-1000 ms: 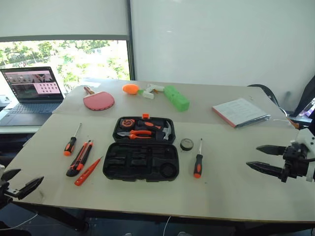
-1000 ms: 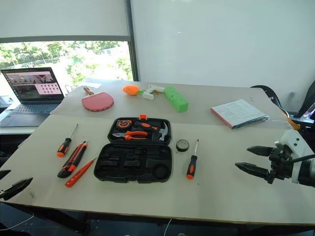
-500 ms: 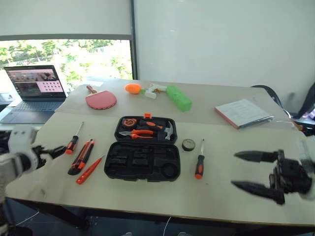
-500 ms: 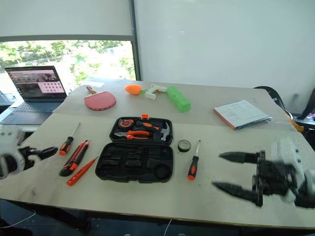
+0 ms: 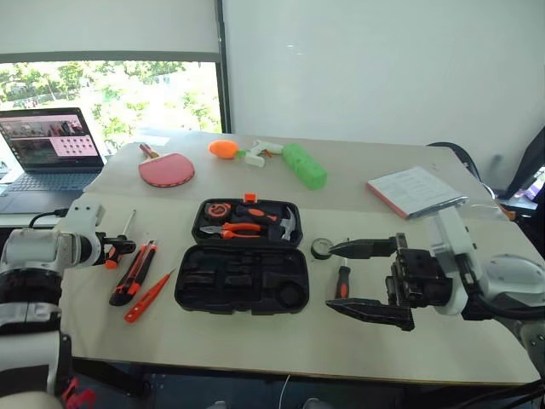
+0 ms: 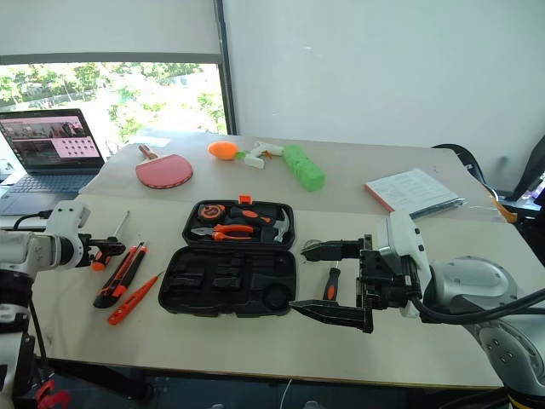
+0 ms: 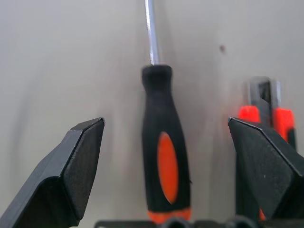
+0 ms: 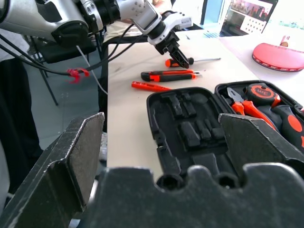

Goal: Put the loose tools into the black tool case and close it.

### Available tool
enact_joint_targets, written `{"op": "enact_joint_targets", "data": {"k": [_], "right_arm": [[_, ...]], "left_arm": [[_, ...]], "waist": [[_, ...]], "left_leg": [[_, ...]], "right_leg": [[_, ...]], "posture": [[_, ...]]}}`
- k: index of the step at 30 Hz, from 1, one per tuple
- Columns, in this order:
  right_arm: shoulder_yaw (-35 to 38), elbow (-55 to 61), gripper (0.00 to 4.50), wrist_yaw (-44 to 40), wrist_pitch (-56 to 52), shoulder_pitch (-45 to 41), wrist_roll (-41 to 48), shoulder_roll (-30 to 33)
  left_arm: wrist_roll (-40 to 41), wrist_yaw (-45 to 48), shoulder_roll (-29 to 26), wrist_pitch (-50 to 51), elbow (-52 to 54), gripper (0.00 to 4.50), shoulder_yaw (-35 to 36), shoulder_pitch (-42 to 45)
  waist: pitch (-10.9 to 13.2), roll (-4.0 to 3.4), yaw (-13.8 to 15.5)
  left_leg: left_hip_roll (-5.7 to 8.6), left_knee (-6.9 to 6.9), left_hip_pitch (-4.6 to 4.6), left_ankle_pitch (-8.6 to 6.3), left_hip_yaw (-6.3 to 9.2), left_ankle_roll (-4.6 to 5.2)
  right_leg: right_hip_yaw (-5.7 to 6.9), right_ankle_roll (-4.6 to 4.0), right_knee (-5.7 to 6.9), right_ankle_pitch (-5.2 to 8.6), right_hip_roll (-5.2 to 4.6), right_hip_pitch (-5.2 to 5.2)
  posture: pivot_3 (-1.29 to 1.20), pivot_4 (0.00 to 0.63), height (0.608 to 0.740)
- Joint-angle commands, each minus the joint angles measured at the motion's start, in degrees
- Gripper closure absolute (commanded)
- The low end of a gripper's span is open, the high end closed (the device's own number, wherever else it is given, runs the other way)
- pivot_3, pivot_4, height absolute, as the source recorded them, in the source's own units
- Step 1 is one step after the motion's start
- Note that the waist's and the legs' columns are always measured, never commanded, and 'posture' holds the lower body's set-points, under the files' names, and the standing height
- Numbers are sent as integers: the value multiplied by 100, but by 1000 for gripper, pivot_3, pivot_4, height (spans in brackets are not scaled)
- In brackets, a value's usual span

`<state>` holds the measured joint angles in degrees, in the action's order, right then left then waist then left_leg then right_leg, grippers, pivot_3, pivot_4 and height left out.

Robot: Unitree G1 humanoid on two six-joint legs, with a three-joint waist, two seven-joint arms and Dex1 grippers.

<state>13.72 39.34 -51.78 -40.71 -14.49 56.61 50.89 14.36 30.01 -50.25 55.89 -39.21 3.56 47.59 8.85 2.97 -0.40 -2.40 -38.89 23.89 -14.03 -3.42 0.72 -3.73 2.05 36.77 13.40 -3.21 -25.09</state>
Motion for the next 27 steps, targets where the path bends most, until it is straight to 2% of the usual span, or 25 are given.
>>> {"op": "enact_joint_targets", "data": {"k": [1,3,6,7,10,11,14,17,20,24,27], "right_arm": [[84,188,1,220,17,39,112,-17],[85,200,0,290,39,44,116,-14],[81,189,0,400,54,1,127,-29],[78,185,0,431,55,-15,133,-33],[79,164,0,476,75,-18,123,-27],[82,156,0,487,77,-17,118,-20],[114,121,0,492,65,-12,114,23],[255,56,0,459,10,36,146,128],[391,-39,0,448,-40,118,178,230],[456,-83,0,404,-32,304,148,317],[532,-123,0,514,-53,417,179,266]], "left_arm": [[-253,140,102,-185,-677,280,-77,391],[-329,177,166,-288,-1024,804,-61,547],[-459,258,223,-437,-1421,1796,-69,733],[-508,267,228,-486,-1525,2314,-77,780],[-619,275,218,-590,-1801,3148,-35,926],[-661,264,195,-659,-1887,3561,-19,970],[-744,236,98,-927,-2109,3666,43,1111],[-916,627,28,-2239,-1953,3666,-86,1235],[-786,1917,106,-3233,-1207,3666,-253,1376],[-428,4021,78,-3590,547,3666,-757,1017],[-647,4972,96,-3880,1325,3666,-1417,908]], "waist": [[0,0,17],[0,0,21],[0,0,22],[0,0,22],[0,0,24],[0,0,26],[-1,0,29],[1,3,30],[8,25,69],[9,28,132],[7,23,109]], "left_leg": [[4,-2,0,0,-1,0],[7,-7,-1,0,-1,1],[8,-11,-9,1,0,1],[8,-13,-11,2,0,2],[10,-16,-13,2,1,2],[10,-17,-13,2,1,2],[12,-18,-13,2,2,2],[11,-21,-13,3,3,1],[8,-23,-6,4,4,0],[12,-30,22,4,8,-1],[15,-30,24,0,6,6]], "right_leg": [[0,3,0,1,-4,1],[0,5,3,1,-6,2],[0,5,13,1,-6,9],[-1,5,17,1,-6,10],[-1,5,23,1,-6,11],[-1,6,24,1,-6,12],[-1,6,25,1,-7,12],[-1,6,31,1,-7,11],[2,5,29,1,-5,8],[15,9,12,-1,-13,4],[9,15,2,-5,-17,6]], "posture": [[0,150,738],[0,150,738],[0,150,738],[0,150,738],[0,150,738],[0,150,738],[0,150,738],[0,150,738],[0,150,738],[0,150,738],[0,150,738]]}}
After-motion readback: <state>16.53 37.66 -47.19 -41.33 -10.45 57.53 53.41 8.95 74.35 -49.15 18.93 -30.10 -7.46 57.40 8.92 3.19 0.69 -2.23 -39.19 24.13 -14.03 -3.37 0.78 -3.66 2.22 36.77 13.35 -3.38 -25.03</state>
